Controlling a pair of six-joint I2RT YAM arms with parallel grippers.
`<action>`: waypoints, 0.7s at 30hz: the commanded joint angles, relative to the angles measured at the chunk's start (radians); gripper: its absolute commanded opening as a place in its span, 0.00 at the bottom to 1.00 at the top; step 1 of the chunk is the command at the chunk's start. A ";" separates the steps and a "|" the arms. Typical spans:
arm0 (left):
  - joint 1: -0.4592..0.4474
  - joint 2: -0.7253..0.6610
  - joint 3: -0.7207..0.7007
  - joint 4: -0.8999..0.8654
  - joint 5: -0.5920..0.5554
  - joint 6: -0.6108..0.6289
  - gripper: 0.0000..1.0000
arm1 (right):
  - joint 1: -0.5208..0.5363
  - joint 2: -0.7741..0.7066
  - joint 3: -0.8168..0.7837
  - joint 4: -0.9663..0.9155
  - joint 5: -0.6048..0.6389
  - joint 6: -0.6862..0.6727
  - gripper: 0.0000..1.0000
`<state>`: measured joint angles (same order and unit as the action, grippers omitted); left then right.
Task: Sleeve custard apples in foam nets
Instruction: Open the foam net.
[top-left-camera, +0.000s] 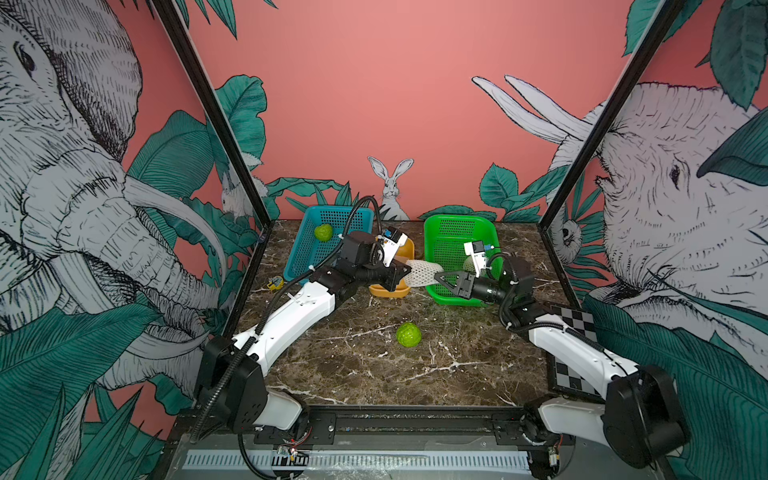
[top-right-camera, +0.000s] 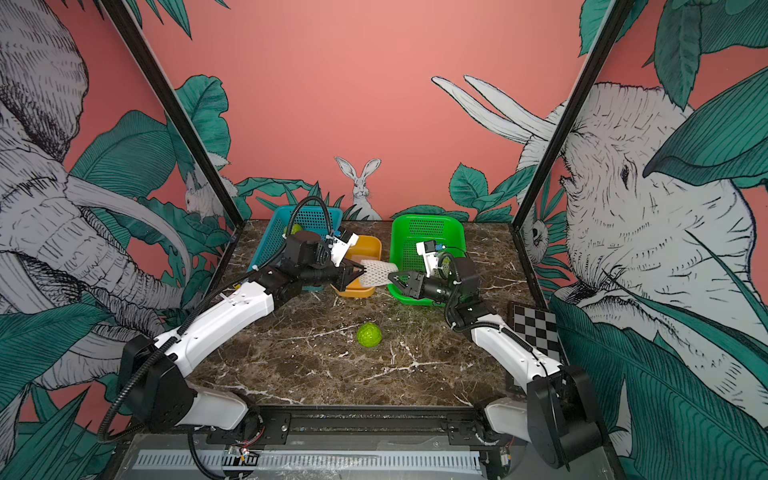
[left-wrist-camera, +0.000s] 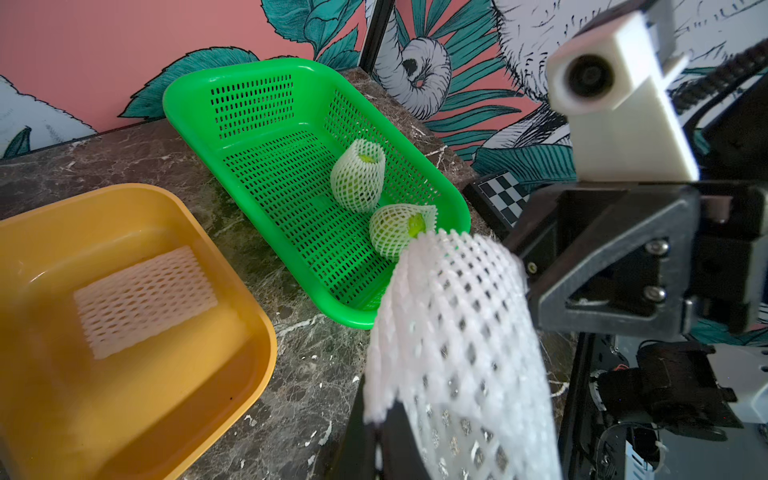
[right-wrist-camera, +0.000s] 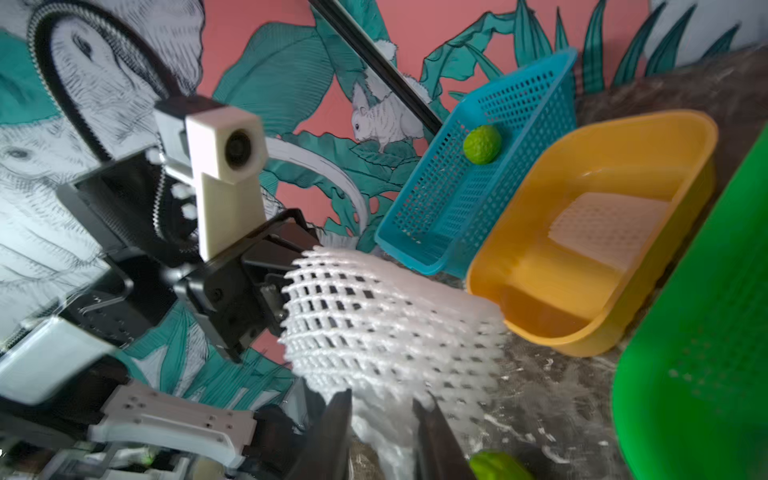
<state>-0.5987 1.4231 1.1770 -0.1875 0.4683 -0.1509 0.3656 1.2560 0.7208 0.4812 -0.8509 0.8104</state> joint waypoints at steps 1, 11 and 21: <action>0.001 -0.008 -0.014 0.024 -0.020 -0.007 0.00 | -0.001 0.021 -0.001 0.139 -0.037 0.064 0.11; 0.005 -0.054 -0.080 0.015 -0.209 -0.097 0.59 | -0.001 0.039 -0.003 0.120 -0.062 0.068 0.00; 0.015 -0.138 -0.199 -0.045 -0.235 -0.147 0.67 | 0.005 -0.073 0.020 -0.412 0.062 -0.194 0.00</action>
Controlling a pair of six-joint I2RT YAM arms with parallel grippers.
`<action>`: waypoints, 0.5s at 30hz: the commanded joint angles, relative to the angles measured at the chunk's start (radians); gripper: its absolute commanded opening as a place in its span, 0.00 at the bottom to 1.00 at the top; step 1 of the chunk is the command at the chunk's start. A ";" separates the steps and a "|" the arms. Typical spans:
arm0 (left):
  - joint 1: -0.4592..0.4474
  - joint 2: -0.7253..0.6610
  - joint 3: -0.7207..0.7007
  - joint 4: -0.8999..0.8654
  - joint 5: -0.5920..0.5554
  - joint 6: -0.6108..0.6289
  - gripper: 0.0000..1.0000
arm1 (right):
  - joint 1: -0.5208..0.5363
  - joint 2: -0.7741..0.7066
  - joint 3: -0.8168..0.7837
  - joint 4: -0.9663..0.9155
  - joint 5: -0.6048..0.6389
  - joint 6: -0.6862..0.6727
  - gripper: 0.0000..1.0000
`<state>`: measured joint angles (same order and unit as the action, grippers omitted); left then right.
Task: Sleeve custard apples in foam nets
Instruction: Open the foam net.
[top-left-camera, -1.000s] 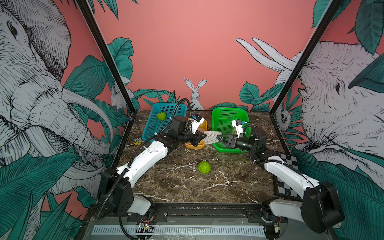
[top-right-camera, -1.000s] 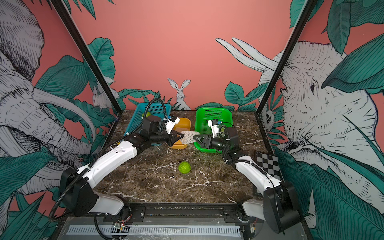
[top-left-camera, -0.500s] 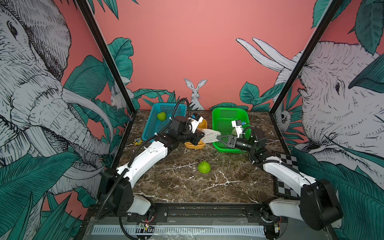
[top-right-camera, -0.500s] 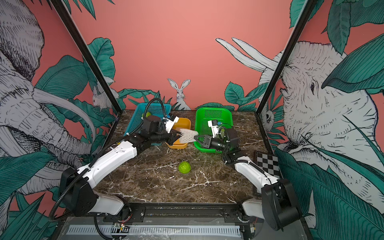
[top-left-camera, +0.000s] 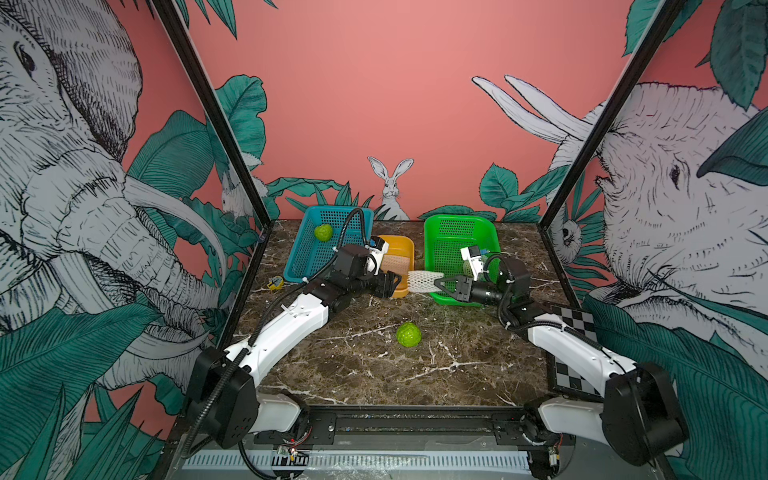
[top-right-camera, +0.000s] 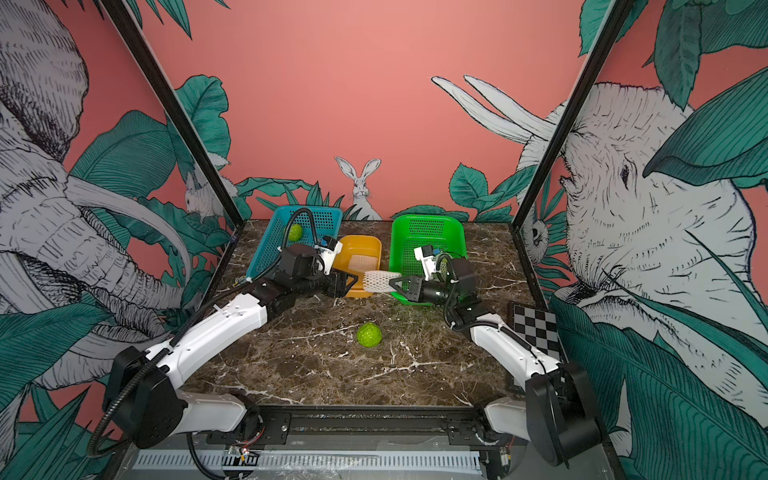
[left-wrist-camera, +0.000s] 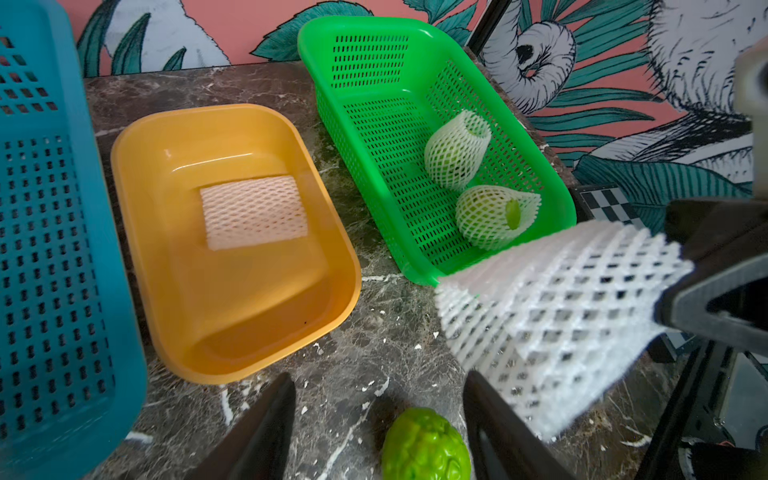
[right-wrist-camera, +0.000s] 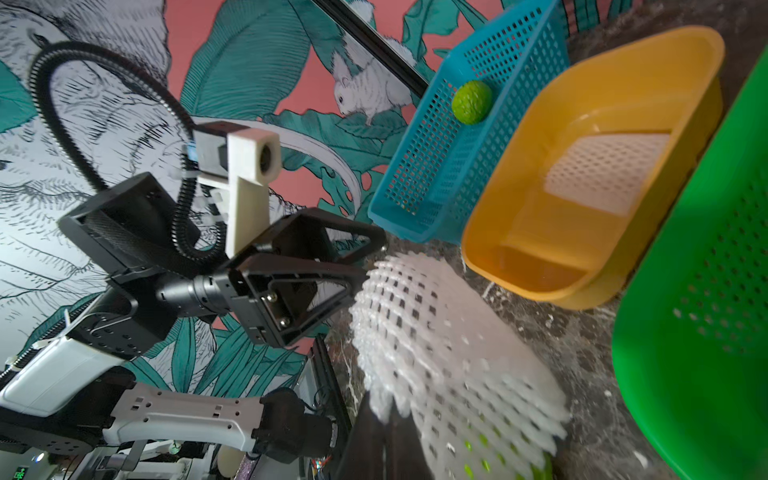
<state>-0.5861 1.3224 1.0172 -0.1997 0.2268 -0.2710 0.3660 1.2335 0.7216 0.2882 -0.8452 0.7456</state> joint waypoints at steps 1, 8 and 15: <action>0.002 -0.043 -0.059 -0.036 0.016 -0.033 0.67 | 0.010 -0.065 0.023 -0.289 0.082 -0.161 0.00; -0.004 -0.067 -0.206 -0.008 0.044 -0.114 0.62 | 0.080 -0.114 0.014 -0.577 0.211 -0.248 0.00; -0.045 -0.037 -0.341 0.085 0.019 -0.212 0.47 | 0.196 -0.058 -0.002 -0.525 0.263 -0.191 0.00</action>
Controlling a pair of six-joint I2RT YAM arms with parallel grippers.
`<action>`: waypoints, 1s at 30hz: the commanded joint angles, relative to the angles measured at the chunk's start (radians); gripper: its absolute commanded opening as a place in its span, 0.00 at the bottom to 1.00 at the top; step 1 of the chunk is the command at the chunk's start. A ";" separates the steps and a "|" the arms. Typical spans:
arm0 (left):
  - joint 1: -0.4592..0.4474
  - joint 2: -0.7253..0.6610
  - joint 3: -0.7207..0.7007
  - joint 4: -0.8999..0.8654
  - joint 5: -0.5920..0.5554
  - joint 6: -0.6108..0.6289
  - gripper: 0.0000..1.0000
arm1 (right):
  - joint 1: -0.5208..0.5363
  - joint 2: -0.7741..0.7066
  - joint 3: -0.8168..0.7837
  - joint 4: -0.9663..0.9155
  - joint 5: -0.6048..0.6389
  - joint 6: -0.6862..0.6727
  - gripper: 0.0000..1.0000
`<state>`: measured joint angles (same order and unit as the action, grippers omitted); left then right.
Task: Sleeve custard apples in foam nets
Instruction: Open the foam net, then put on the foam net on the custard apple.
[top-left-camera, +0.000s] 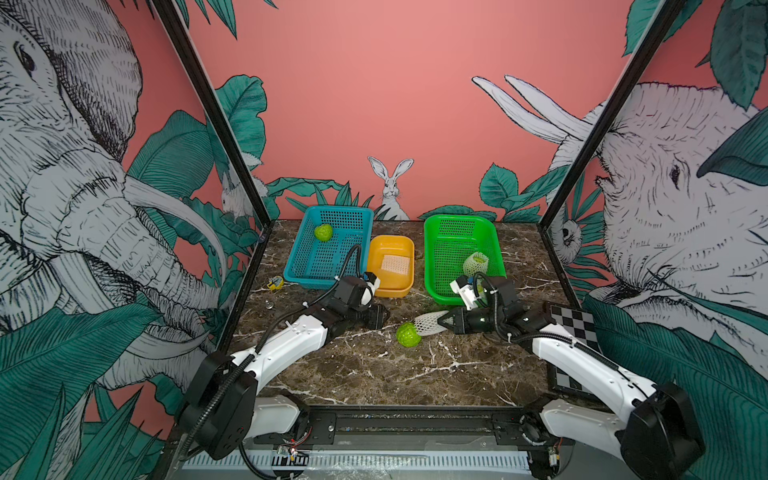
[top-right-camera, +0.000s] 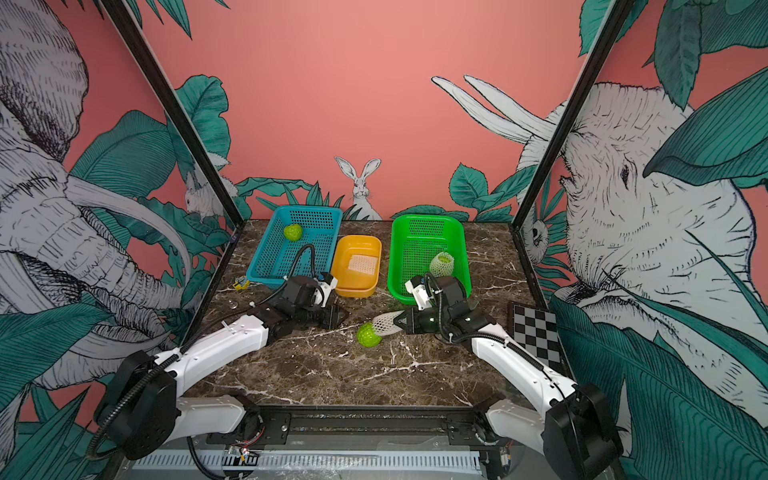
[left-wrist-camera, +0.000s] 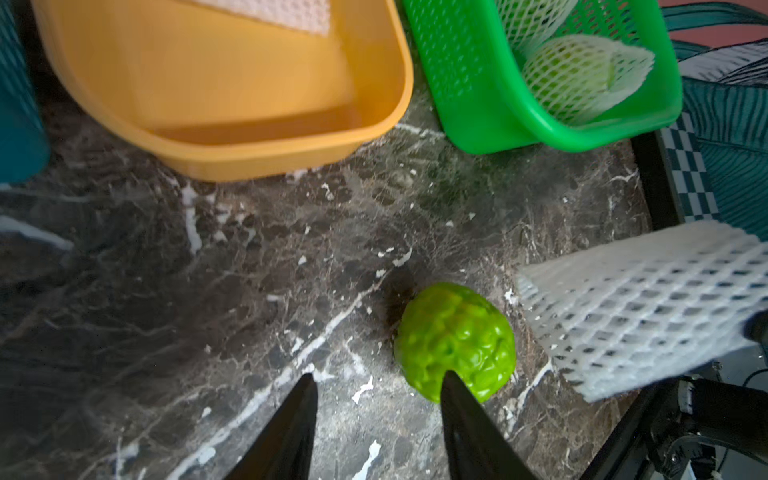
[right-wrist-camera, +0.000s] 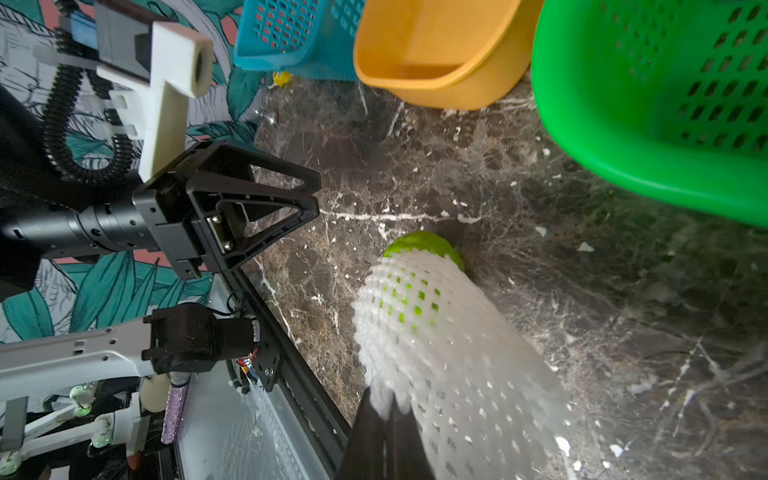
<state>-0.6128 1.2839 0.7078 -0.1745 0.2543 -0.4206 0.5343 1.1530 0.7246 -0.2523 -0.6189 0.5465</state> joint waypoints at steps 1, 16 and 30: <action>-0.025 0.007 -0.041 0.064 -0.010 -0.070 0.45 | 0.036 0.032 -0.004 0.032 0.033 0.019 0.00; -0.127 0.128 -0.098 0.162 -0.020 -0.123 0.31 | 0.078 0.128 -0.025 0.311 -0.083 0.192 0.00; -0.128 0.200 -0.064 0.234 0.005 -0.128 0.32 | 0.093 0.208 0.064 0.055 0.031 0.045 0.00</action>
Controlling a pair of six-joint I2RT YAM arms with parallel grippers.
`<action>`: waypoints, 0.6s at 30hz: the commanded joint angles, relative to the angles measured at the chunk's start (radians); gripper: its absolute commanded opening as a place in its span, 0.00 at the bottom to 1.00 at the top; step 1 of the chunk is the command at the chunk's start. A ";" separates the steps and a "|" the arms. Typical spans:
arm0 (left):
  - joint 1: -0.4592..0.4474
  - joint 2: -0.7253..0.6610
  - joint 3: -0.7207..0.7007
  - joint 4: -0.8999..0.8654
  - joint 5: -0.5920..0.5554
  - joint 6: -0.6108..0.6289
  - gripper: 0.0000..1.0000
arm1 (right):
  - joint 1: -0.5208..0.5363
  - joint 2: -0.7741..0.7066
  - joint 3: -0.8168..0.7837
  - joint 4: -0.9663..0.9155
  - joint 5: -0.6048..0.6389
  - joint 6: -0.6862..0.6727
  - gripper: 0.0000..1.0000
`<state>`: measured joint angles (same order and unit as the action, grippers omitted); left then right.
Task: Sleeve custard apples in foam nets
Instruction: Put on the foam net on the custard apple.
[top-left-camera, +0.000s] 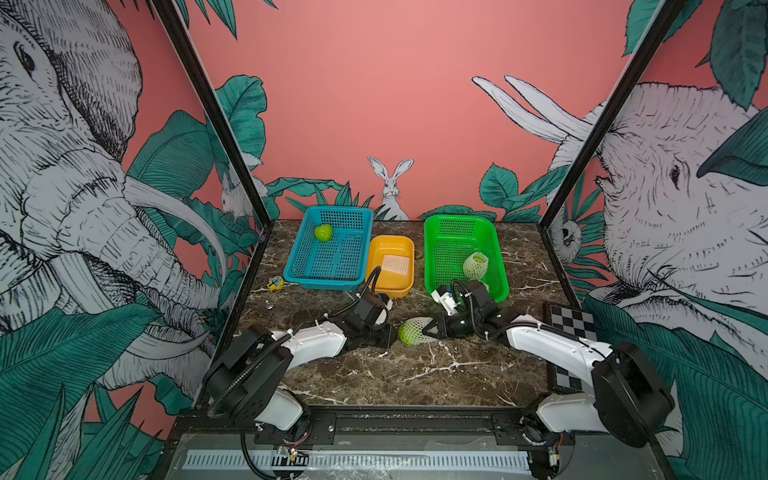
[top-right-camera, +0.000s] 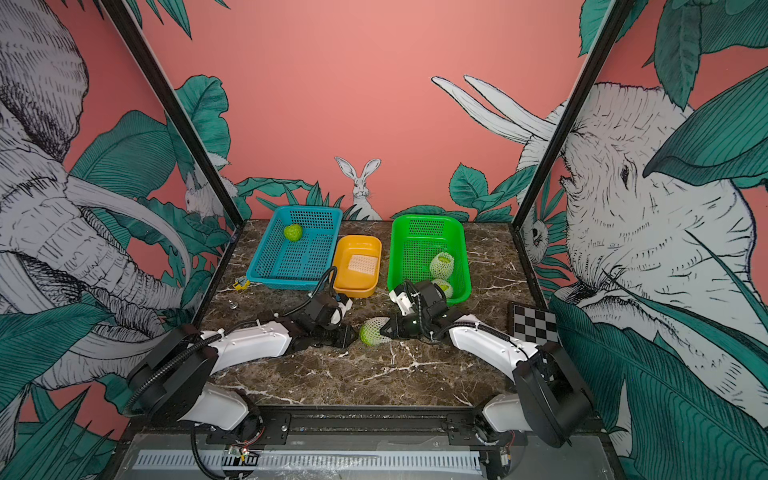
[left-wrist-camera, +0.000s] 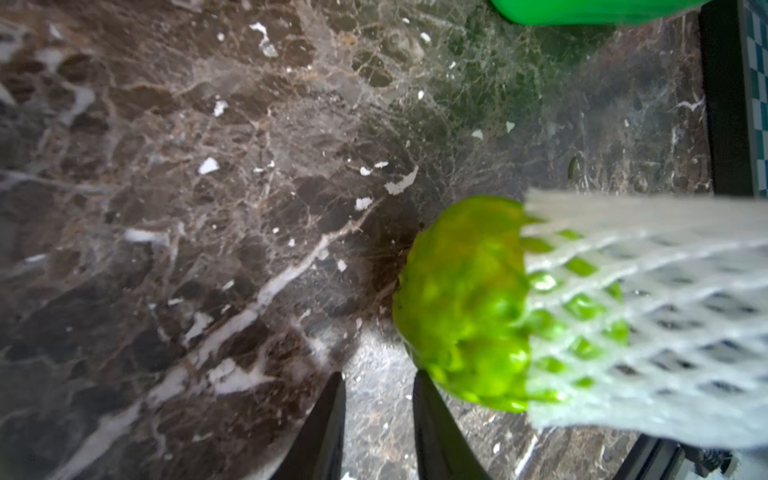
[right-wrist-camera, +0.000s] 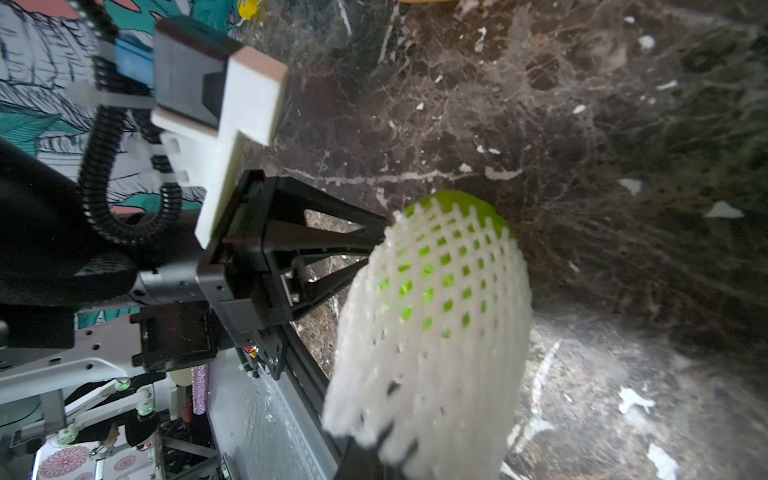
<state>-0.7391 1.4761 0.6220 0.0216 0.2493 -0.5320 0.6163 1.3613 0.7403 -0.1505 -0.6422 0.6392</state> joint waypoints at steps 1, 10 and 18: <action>-0.001 0.012 0.024 0.038 0.011 -0.017 0.32 | 0.014 0.002 0.060 -0.053 0.068 -0.053 0.00; -0.002 0.029 0.036 0.040 0.008 -0.012 0.33 | 0.052 0.108 0.158 -0.024 0.128 -0.079 0.00; -0.001 0.012 0.012 0.036 -0.006 -0.020 0.34 | 0.092 0.209 0.241 -0.103 0.169 -0.119 0.00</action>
<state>-0.7391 1.5085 0.6392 0.0517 0.2527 -0.5362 0.6994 1.5661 0.9440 -0.2157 -0.5068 0.5552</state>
